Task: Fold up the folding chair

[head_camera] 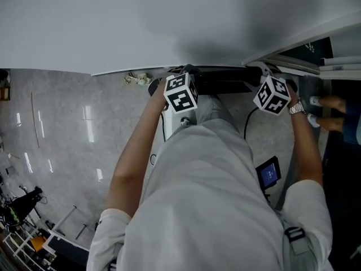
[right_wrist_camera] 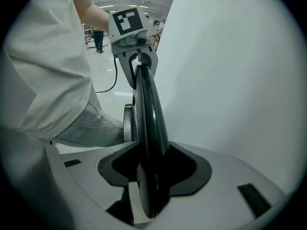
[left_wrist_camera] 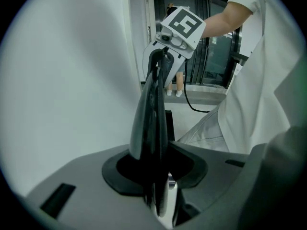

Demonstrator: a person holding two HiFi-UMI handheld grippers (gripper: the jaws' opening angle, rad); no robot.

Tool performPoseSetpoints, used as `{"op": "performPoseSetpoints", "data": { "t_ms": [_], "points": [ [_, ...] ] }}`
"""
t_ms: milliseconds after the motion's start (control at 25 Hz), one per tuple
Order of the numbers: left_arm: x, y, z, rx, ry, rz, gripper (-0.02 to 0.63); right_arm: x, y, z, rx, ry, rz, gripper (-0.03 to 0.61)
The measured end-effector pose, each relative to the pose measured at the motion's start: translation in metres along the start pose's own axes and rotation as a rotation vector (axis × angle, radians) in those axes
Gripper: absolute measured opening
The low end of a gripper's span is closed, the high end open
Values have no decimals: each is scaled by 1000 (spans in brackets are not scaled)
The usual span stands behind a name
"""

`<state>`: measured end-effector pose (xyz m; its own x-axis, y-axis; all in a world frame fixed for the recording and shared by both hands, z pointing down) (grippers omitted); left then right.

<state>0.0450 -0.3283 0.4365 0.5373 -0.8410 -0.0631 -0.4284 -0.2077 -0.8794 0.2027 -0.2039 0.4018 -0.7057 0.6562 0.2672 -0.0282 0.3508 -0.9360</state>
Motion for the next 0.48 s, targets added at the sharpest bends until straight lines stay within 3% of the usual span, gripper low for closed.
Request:
{"op": "performPoseSetpoints", "data": {
  "t_ms": [160, 480],
  "points": [
    [8, -5, 1, 5, -43, 19, 115, 4, 4, -3, -8, -15, -55, 176],
    [23, -11, 2, 5, -36, 42, 124, -5, 29, 9, -30, 5, -151, 175]
  ]
}}
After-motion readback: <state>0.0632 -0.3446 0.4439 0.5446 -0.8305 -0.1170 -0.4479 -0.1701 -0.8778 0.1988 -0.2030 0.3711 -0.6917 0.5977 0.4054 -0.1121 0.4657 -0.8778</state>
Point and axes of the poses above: the fingertips, and each gripper's own axes: y backward along the fingers, x to its left, z out of its top, the point moved 9 cm from there along y, backward along the fingers, and after that the axes turned 6 degrees about x, right-handed, at the moved point
